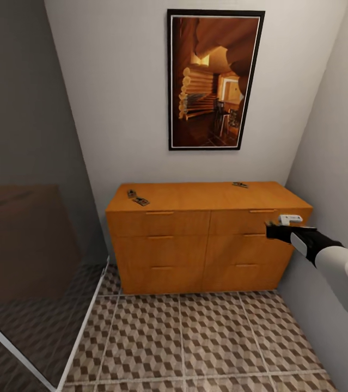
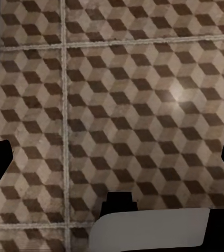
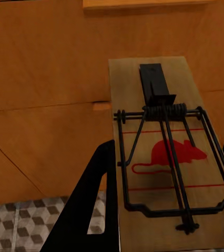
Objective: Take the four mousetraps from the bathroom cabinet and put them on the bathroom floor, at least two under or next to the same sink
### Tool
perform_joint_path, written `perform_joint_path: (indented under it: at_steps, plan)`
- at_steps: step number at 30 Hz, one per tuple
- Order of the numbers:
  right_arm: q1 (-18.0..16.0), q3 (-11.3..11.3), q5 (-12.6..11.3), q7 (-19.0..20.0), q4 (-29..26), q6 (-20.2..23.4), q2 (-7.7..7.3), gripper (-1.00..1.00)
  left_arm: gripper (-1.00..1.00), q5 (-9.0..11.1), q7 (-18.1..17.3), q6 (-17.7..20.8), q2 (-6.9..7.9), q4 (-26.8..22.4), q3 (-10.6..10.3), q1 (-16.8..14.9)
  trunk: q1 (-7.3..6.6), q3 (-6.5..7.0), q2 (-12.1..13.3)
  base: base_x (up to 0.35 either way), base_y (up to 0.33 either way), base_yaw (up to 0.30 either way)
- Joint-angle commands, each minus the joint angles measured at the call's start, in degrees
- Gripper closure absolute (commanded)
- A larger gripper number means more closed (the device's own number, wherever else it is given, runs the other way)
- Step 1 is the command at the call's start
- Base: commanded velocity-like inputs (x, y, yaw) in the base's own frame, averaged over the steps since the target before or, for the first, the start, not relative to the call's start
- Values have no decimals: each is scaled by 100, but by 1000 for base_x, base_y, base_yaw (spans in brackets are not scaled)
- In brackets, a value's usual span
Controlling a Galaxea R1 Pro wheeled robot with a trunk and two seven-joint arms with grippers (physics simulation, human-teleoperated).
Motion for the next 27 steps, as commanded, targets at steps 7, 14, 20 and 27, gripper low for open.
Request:
perform_joint_path:
  at_steps: [7,14,20,27]
  plan:
    - [272,-7,-13,23,282,-532,100,100,-100,-1,1,-23,0,-3,1,-3,-2,-5,-3,-30,17,0]
    - [1062,-9,-14,23,305,-1172,261,100,-100,-1,2,-25,0,-3,1,-3,-2,-5,-3,-2,1,0]
    - [2003,-10,-14,24,305,-1904,427,100,-100,-1,3,-26,0,-3,1,-3,-2,-5,-3,0,0,0]
    - [3213,-11,-15,31,305,-2965,678,100,-100,-1,5,-26,0,-3,1,-3,-2,-5,-3,0,0,0]
